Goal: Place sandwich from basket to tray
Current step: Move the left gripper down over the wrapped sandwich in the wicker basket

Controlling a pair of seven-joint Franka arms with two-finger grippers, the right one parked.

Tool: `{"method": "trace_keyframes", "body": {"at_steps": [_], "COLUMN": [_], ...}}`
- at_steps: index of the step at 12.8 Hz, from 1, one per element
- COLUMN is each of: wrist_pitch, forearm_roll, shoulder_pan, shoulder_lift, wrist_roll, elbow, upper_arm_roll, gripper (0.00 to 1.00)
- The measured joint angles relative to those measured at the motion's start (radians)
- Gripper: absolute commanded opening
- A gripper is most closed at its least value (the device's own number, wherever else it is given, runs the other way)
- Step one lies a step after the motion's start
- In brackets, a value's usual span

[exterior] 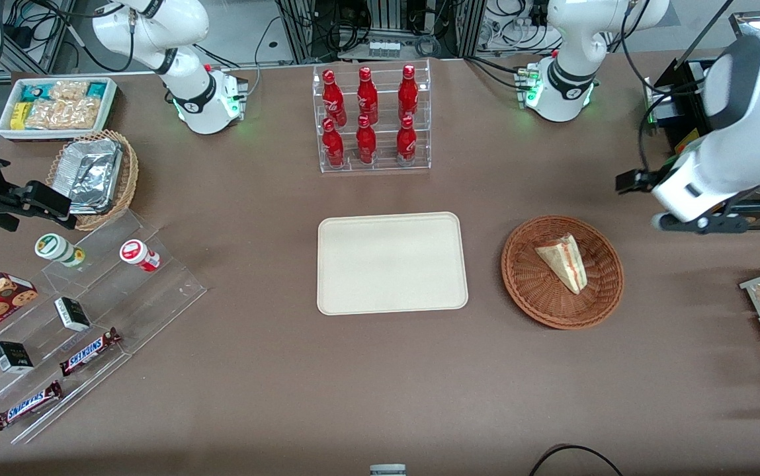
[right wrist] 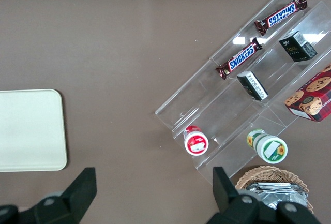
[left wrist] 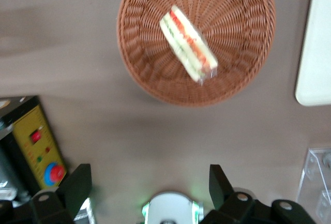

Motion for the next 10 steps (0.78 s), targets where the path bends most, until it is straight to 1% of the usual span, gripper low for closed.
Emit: {"method": "trace_keyframes", "body": {"at_steps": [4, 7, 10], "wrist_pitch": [0.31, 0.566, 0.639], "forearm_roll": [0.0, -0.001, -0.001], "shoulder_pan": [-0.032, -0.032, -0.052], "shoulder_lift": [0.006, 0.018, 0.041], "wrist_roll": [-0.103, -0.263, -0.503], "elbow": [-0.209, -0.356, -0.386], "upper_arm_roll": [0.0, 0.0, 0.0], "gripper": [1.0, 1.0, 1.0]}}
